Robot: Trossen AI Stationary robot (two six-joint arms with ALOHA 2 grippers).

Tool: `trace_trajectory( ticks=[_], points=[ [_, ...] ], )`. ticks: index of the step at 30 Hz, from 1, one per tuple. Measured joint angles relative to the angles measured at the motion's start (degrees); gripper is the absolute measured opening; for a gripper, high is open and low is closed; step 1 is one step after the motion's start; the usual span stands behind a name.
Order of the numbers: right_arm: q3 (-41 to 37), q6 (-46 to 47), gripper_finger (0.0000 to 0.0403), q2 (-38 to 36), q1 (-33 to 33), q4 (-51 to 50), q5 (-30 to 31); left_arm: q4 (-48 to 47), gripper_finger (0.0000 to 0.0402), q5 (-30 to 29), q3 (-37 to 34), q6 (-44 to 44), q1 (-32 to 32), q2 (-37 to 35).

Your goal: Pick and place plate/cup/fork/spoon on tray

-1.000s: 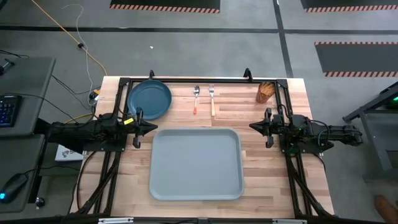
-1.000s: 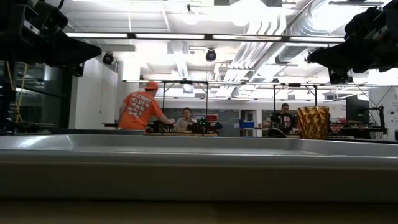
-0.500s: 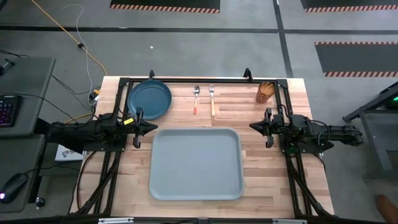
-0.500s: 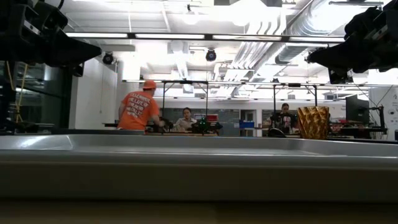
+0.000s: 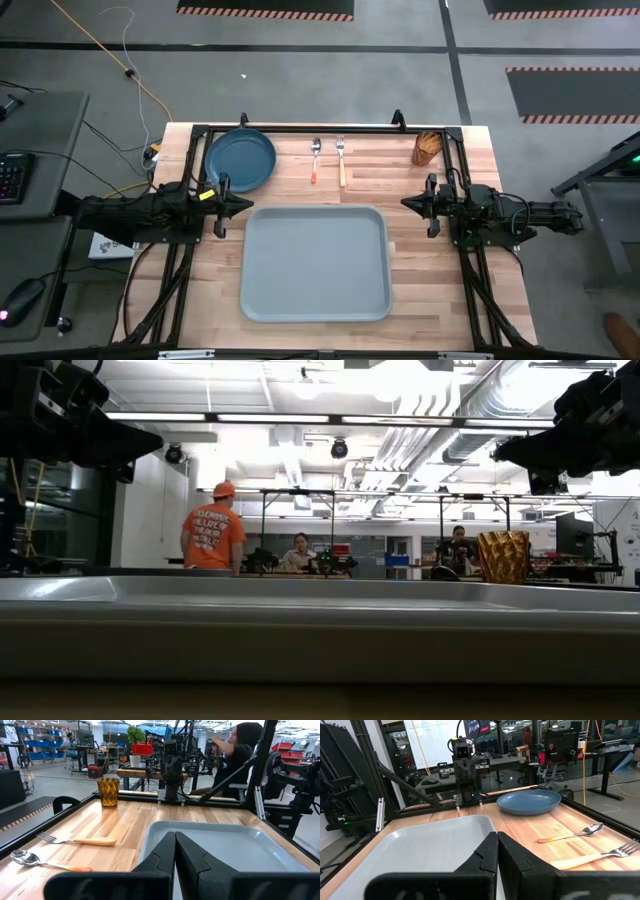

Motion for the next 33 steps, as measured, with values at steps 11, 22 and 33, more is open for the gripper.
trace_trajectory(
  ticks=[11, 22, 33],
  points=[
    [0.0, -0.02, 0.0, 0.01, 0.0, 0.0, -0.02, 0.01, 0.0001, 0.0, -0.02, 0.0, -0.02, 0.0],
    [0.0, 0.0, 0.0, 0.01, 0.0, 0.0, 0.0, 0.01, 0.0001, -0.01, 0.0, 0.0, -0.02, 0.01],
    [0.0, 38.2, 0.0, -0.01, -0.02, 36.51, 25.81, 0.0, 0.0001, -0.02, 0.0, 0.0, -0.02, 0.0]
  ],
)
